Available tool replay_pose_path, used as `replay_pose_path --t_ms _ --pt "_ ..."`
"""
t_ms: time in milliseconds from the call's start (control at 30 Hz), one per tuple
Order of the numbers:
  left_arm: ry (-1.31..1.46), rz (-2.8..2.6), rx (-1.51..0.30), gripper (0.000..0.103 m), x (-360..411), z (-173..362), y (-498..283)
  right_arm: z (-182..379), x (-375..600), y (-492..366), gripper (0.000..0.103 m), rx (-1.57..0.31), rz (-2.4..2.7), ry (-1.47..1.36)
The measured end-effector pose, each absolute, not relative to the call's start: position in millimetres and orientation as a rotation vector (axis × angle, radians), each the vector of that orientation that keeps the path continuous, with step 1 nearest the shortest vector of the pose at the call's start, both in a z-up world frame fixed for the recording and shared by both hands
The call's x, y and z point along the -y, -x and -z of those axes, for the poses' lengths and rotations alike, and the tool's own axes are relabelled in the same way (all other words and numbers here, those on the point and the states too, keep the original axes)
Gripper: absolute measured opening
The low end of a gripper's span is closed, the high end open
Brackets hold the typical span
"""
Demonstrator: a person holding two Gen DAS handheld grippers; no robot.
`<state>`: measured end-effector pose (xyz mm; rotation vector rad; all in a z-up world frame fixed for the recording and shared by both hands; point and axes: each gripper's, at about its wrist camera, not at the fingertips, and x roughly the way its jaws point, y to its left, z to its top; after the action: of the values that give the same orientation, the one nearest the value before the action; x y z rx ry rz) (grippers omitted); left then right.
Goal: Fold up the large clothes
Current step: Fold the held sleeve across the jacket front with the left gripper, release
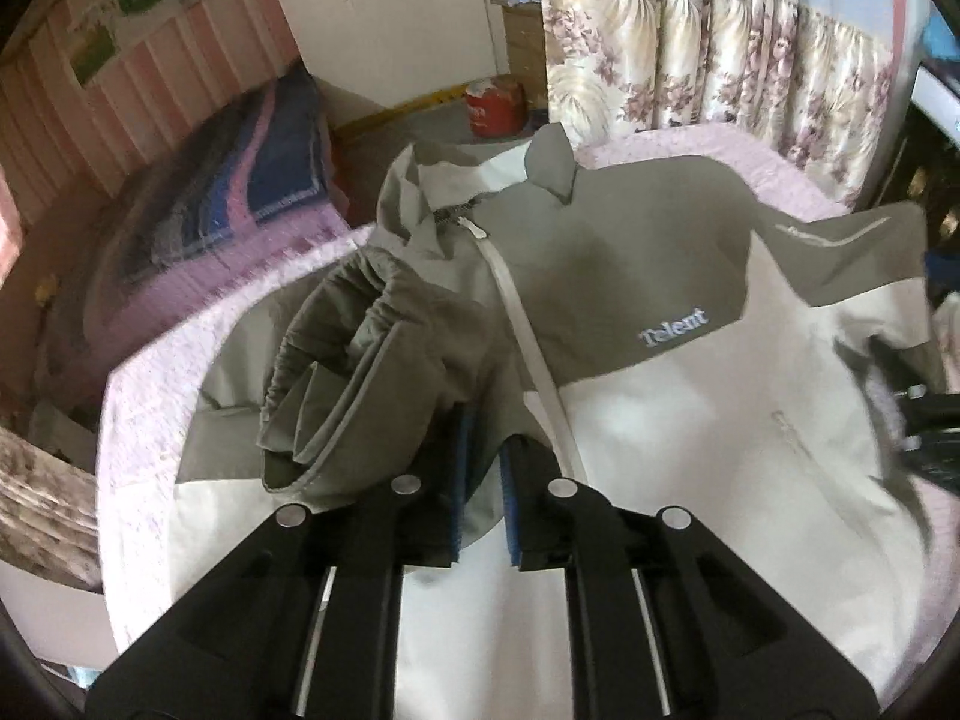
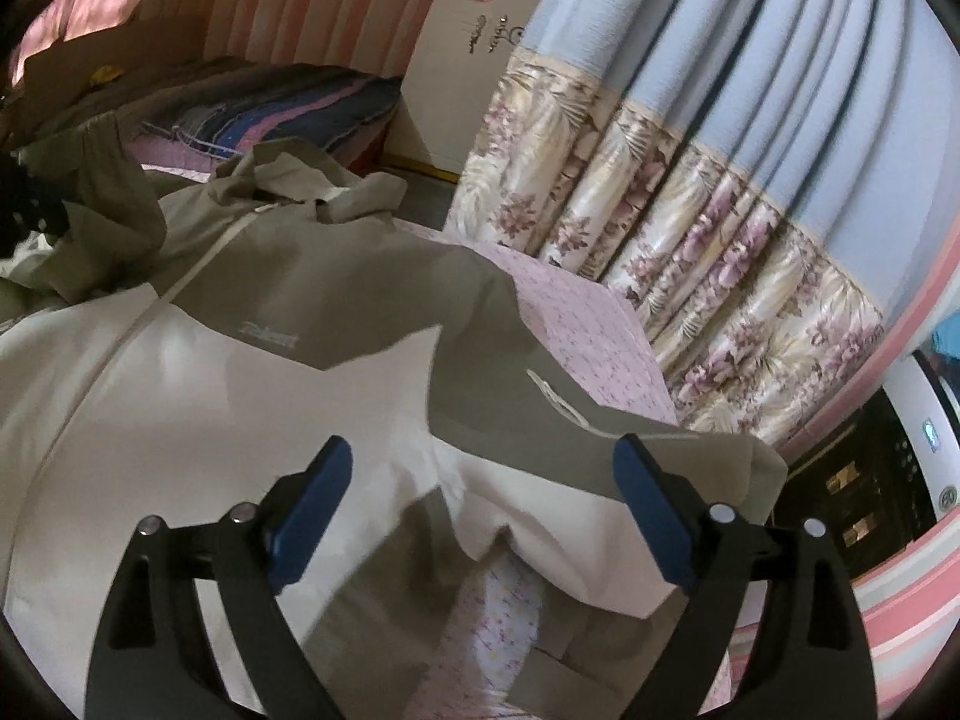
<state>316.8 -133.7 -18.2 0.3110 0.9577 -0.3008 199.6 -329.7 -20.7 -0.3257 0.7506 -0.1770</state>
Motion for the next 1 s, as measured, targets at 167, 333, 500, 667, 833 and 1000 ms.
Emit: replay_pose_path --t_ms 167,333,500,667,833,1000 --pt "-0.199 0.34 -0.999 0.01 119.5 19.9 -324.6 23.2 314.8 -203.8 0.089 -0.749 0.16 0.357" --pt "-0.121 0.306 -0.999 0.01 114.6 31.4 -337.0 24.6 314.0 -203.6 0.089 -0.748 0.162 0.366" --pt "-0.387 0.135 -0.893 0.023 145.8 34.2 -326.6 27.5 326.0 -203.7 0.089 -0.756 0.162 0.333" --pt "-0.352 0.239 -0.941 0.023 156.5 29.6 -321.7 36.0 332.4 -206.6 0.089 -0.769 0.148 0.306" --pt "-0.144 0.326 -1.053 0.023 118.5 23.4 -342.0 40.8 330.3 -206.5 0.089 -0.763 0.137 0.319" --pt "-0.12 0.304 -1.018 0.023 99.3 9.4 -342.4 44.7 328.9 -210.2 0.089 -0.768 0.127 0.318"
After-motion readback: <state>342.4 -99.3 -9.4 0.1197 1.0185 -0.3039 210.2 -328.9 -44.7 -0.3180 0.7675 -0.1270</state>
